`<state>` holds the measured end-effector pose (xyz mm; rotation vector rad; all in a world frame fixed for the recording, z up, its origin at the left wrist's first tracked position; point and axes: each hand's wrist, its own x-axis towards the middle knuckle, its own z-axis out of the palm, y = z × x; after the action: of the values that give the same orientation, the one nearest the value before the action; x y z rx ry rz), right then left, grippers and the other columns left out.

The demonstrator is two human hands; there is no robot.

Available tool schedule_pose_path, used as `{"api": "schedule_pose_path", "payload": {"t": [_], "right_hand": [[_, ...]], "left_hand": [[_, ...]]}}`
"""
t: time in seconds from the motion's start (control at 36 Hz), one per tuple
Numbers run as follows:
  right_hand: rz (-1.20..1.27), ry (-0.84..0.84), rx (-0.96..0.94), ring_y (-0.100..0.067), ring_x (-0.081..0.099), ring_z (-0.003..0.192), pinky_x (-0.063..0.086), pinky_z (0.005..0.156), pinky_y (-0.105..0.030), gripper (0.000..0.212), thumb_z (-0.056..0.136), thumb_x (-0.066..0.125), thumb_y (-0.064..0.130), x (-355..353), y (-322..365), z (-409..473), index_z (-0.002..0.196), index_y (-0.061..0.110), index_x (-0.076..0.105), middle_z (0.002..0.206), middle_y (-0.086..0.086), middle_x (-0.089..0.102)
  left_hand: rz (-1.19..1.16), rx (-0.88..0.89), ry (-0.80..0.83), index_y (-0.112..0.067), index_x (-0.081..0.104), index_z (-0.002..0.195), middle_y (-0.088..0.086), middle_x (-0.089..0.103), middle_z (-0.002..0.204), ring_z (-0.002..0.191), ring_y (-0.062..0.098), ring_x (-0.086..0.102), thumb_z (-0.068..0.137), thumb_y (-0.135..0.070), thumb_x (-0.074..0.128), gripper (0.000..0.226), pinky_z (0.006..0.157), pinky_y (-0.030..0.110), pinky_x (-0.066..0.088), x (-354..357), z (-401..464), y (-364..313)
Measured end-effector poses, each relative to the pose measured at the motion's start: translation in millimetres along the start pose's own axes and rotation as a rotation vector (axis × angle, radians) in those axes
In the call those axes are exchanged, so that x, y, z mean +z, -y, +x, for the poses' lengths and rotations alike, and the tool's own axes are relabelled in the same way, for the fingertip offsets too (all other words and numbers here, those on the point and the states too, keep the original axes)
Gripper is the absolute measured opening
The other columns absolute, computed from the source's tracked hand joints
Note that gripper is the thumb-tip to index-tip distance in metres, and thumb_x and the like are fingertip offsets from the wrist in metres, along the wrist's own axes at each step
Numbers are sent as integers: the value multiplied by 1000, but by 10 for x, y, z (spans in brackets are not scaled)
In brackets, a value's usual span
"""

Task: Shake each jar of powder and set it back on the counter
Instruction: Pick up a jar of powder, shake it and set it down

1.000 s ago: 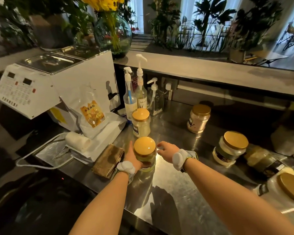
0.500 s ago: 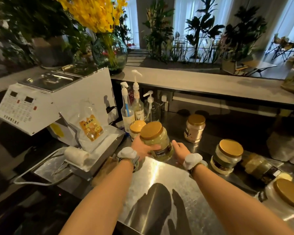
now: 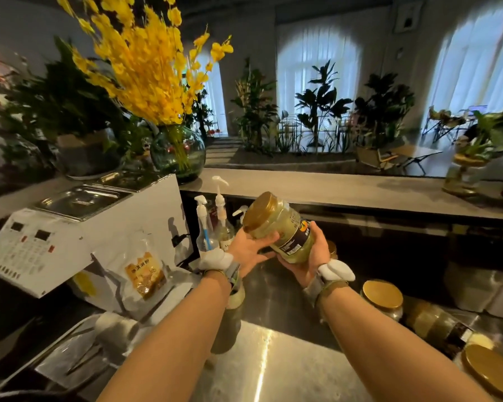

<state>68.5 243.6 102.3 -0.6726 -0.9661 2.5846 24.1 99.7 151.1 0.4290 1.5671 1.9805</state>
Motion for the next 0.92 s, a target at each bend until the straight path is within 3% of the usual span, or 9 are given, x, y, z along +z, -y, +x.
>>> {"api": "schedule_pose_path", "payload": {"t": [0.08, 0.17, 0.25, 0.33, 0.5, 0.58, 0.78, 0.86, 0.92], "right_hand": [[-16, -15, -28, -31, 71, 106, 55, 97, -54, 46, 91, 61, 55, 87, 153, 22, 120, 20, 69, 114, -14, 75], [-53, -22, -70, -30, 72, 104, 58, 91, -52, 47, 89, 63, 54, 137, 327, 85, 123, 22, 68, 116, -13, 76], [-143, -17, -108, -27, 72, 92, 61, 76, -43, 49, 88, 59, 51, 183, 468, 81, 127, 22, 66, 108, -11, 76], [-178, -16, -120, -28, 73, 93, 62, 65, -39, 51, 86, 60, 50, 215, 551, 74, 128, 21, 64, 112, -12, 75], [-252, 39, -144, -34, 70, 110, 62, 75, -46, 46, 84, 61, 49, 283, 584, 41, 123, 25, 66, 123, -16, 70], [-265, 40, -151, -35, 68, 114, 59, 85, -52, 49, 79, 64, 51, 290, 560, 15, 122, 28, 66, 126, -15, 69], [-239, 31, -110, -34, 67, 115, 62, 76, -45, 45, 89, 62, 49, 223, 520, -36, 127, 26, 62, 125, -15, 69], [-235, 21, -89, -35, 68, 114, 60, 84, -49, 44, 91, 61, 49, 179, 515, -47, 128, 25, 61, 124, -16, 69], [-240, 19, -78, -35, 68, 113, 61, 84, -50, 46, 90, 61, 51, 148, 504, -40, 128, 26, 61, 125, -16, 69]], "left_hand": [[146, 15, -79, -2, 39, 141, 23, 42, 148, 131, 41, 46, 98, -16, 53, 47, 93, 46, 49, -83, 122, -115], [160, 35, -158, -10, 43, 135, 12, 49, 143, 128, 35, 48, 101, -47, 38, 51, 97, 51, 45, -240, 235, -337], [170, 5, -240, -16, 42, 142, 5, 50, 142, 127, 30, 49, 90, -68, 34, 74, 94, 48, 47, -385, 335, -655], [277, -6, -253, -18, 31, 151, 8, 44, 150, 137, 34, 43, 94, -67, 32, 75, 111, 54, 36, -397, 398, -895], [621, -39, -217, -16, 44, 141, 9, 56, 136, 117, 32, 57, 83, -77, 41, 84, 100, 53, 47, -247, 388, -991], [685, -74, -153, -14, 49, 130, 11, 60, 126, 107, 33, 64, 85, -75, 42, 75, 85, 49, 56, -152, 332, -979], [711, -51, -101, -12, 57, 125, 12, 63, 122, 109, 29, 62, 89, -60, 55, 60, 75, 34, 56, -111, 356, -970], [693, -5, 21, -22, 57, 129, 10, 57, 131, 115, 29, 57, 86, -32, 67, 45, 93, 46, 54, -180, 373, -986], [683, 1, 84, -30, 53, 133, 5, 49, 142, 126, 31, 48, 74, -11, 70, 64, 106, 53, 43, -223, 390, -994]]}}
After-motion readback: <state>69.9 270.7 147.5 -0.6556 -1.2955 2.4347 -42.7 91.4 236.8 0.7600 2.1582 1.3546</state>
